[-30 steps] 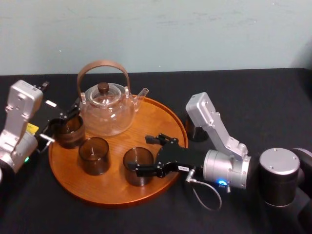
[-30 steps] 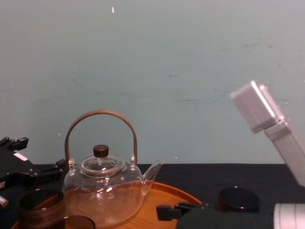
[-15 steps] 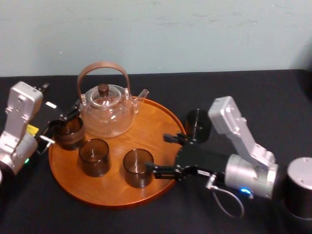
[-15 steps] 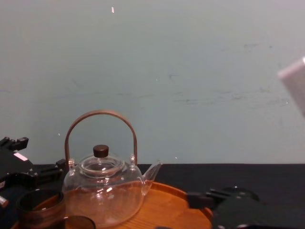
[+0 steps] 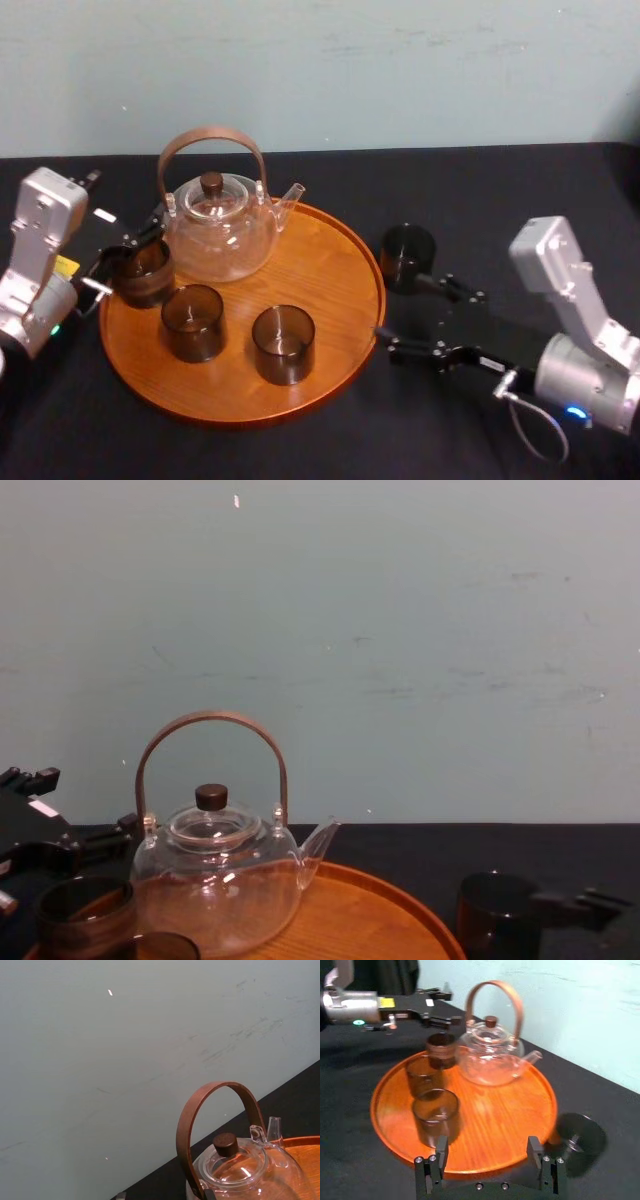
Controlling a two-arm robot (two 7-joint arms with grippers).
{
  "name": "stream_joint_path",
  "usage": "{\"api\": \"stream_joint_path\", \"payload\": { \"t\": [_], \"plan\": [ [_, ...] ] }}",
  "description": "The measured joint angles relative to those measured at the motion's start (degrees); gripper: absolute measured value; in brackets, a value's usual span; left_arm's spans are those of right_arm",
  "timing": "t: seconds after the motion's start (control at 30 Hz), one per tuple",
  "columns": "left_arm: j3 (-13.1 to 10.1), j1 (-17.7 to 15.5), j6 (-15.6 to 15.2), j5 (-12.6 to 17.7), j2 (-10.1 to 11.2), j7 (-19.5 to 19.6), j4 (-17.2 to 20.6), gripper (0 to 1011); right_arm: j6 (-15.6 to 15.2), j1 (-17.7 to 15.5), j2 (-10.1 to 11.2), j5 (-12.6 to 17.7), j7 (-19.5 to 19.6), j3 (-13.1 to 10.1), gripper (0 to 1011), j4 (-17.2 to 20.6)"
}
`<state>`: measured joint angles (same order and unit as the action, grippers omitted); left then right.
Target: Pick up the glass from the table and place it on the tray.
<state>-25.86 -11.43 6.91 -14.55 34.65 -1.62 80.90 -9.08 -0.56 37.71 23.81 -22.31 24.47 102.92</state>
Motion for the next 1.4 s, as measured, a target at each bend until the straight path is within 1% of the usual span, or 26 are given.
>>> {"api": "stream_joint_path", "payload": {
  "t": [0.13,0.23,0.27,0.37,0.5,0.8,0.93,1.4],
  "plan": [
    [0.0,0.0,0.0,0.0,0.0,0.0,0.0,1001,0.9,-1.7,-0.3,1.6,0.2,-2.7,1002,-1.3],
    [0.0,0.0,0.0,0.0,0.0,0.0,0.0,1001,1.3,-2.0,-0.7,2.7,0.0,-3.9,1002,-2.4],
    [0.0,0.0,0.0,0.0,0.0,0.0,0.0,1001,1.3,-2.1,-1.1,3.3,-0.2,-4.7,1002,-3.3],
    [0.0,0.0,0.0,0.0,0.0,0.0,0.0,1001,1.4,-1.8,-1.6,3.8,-0.4,-5.4,1002,-4.7],
    [0.0,0.0,0.0,0.0,0.0,0.0,0.0,1001,1.3,-0.5,-2.7,4.3,-0.5,-6.3,1002,-7.3],
    [0.0,0.0,0.0,0.0,0.0,0.0,0.0,1001,0.3,3.0,-4.5,4.4,-0.9,-6.7,1002,-12.0],
    [0.0,0.0,0.0,0.0,0.0,0.0,0.0,1001,0.1,3.7,-5.0,4.4,-0.8,-6.7,1002,-12.9],
    [0.0,0.0,0.0,0.0,0.0,0.0,0.0,1001,0.1,3.5,-4.9,4.3,-0.8,-6.6,1002,-12.7]
  ]
}}
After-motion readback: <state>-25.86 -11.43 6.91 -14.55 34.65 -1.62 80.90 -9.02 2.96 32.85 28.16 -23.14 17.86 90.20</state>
